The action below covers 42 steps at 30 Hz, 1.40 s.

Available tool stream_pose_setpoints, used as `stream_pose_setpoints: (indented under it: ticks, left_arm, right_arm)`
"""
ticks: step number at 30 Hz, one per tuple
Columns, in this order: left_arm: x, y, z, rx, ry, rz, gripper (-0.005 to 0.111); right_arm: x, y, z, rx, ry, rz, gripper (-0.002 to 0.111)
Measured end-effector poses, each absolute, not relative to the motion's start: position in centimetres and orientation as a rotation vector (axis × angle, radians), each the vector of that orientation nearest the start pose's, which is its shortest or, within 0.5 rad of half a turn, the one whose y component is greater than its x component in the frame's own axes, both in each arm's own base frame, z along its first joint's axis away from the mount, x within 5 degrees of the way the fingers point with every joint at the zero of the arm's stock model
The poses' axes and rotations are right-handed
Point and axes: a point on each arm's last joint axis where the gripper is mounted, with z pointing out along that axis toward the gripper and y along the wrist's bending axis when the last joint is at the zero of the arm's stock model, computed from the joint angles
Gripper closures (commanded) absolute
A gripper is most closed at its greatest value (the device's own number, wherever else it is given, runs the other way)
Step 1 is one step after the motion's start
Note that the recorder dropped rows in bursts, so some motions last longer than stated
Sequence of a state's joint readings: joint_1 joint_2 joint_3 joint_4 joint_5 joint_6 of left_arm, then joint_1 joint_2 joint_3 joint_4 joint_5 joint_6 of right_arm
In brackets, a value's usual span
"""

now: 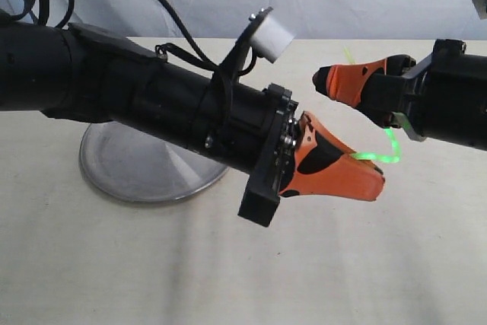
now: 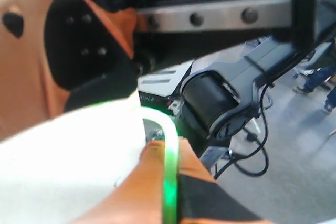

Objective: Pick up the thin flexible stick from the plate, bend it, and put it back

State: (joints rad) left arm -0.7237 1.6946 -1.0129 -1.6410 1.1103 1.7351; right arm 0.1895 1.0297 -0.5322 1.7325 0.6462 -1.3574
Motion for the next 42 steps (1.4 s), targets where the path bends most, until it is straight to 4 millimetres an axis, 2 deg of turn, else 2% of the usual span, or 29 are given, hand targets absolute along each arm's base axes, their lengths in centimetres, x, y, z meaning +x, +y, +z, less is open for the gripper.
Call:
stream_pose_setpoints:
  ticks: [4,10,36,42]
  left_arm:
    - [19.7,-27.8,24.5,1.464,1.647,-1.422,0.107]
    - [20.4,-27.9,23.6,1.426,1.722,-1.334,0.107]
    - [20.6,-28.0,23.8,1.381,1.725,-1.339,0.107]
    - [20.6,-28.0,23.8,1.381,1.726,-1.340,0.107]
  right_arm:
    - [18.3,9.1,28.5,-0.240,1.902,1.016,0.109]
    - [17.9,9.4,28.9,-0.271,1.879,1.082,0.109]
    - [17.9,9.5,28.9,-0.268,1.873,1.093,0.109]
    - [17.5,10.3,28.9,-0.301,1.884,1.097,0.109]
